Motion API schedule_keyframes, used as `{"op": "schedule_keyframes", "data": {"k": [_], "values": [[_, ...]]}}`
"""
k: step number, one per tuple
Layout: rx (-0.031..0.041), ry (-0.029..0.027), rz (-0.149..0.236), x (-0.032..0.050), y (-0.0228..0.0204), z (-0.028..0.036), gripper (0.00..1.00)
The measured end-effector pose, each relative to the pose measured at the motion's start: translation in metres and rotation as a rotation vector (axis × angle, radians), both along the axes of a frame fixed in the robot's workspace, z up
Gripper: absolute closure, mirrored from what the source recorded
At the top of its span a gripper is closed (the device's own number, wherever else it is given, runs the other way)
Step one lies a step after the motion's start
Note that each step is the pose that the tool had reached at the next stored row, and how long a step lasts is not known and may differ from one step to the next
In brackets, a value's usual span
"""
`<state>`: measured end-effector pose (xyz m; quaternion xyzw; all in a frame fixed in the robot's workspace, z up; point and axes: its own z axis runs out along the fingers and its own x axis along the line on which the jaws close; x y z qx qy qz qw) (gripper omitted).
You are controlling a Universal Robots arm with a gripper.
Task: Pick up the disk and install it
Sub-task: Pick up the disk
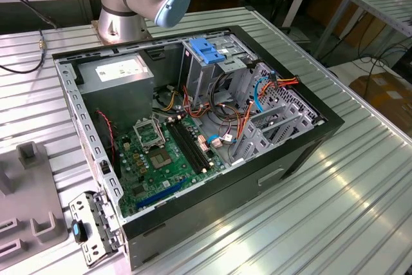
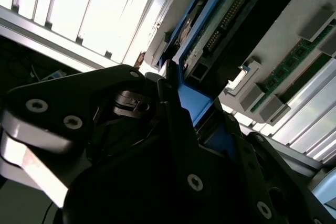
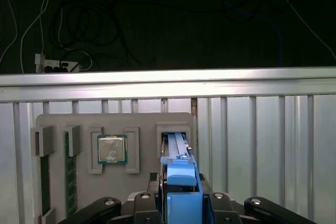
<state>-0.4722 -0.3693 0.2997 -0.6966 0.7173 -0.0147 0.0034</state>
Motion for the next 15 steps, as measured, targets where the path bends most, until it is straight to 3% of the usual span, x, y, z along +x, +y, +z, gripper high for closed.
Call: {"op": "schedule_keyframes", "data": {"k": [5,15], "values": [[0.0,0.0,0.0,0.0,0.0,-0.004,0.63],[0.0,-0.0001,-0.002,0.0,0.0,-0.0044,0.63]]}}
